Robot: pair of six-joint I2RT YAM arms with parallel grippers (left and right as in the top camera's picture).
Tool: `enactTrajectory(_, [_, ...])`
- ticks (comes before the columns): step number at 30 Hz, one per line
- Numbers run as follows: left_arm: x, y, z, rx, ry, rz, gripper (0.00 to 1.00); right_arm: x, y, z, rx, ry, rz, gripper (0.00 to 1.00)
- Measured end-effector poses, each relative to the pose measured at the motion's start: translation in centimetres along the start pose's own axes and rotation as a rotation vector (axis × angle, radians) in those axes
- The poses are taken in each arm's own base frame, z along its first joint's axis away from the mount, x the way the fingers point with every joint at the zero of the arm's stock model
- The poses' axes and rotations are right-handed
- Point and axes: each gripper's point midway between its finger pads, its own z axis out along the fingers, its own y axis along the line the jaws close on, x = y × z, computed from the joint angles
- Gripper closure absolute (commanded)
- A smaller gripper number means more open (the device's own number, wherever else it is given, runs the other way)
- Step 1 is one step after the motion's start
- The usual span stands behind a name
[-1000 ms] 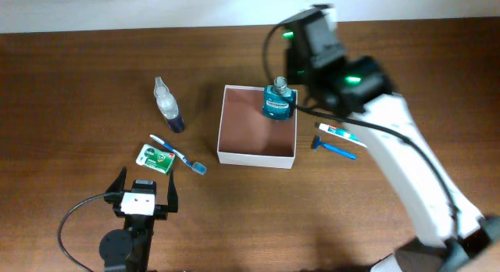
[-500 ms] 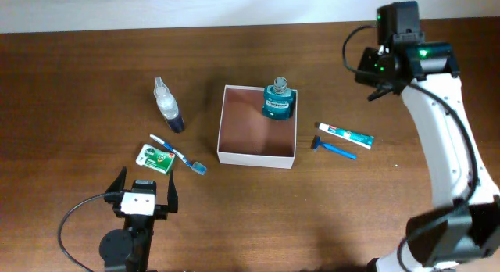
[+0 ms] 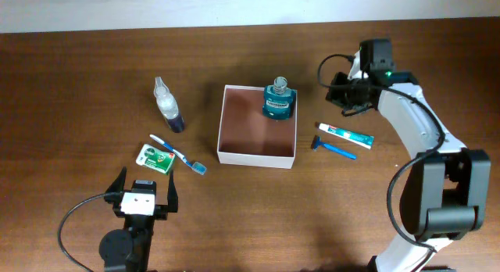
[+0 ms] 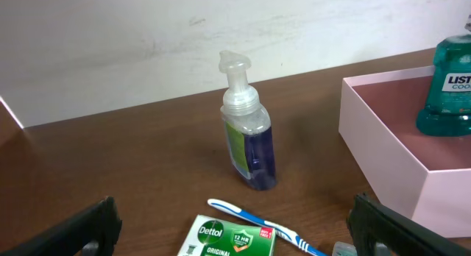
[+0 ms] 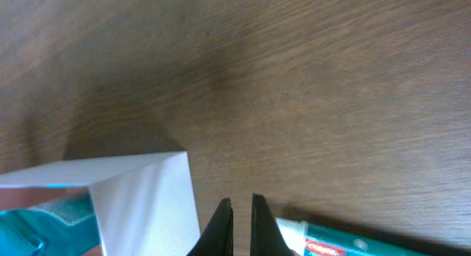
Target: Pack container
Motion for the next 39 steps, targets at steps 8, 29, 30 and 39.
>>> enactTrajectory(8, [0.0,0.0,0.0,0.0,0.0,0.0,0.01,1.6,1.1,1.6,-0.075,0.051,0.016,0.96])
enactTrajectory(29, [0.0,0.0,0.0,0.0,0.0,0.0,0.01,3.8,6.7,2.8,-0.137,0.054,-0.095,0.96])
enactTrajectory(30, [0.0,0.0,0.0,0.0,0.0,0.0,0.01,3.7,6.8,2.8,-0.138,0.053,-0.095,0.96])
enactTrajectory(39, [0.0,0.0,0.0,0.0,0.0,0.0,0.0,3.4,6.9,2.8,-0.141,0.041,-0.101,0.96])
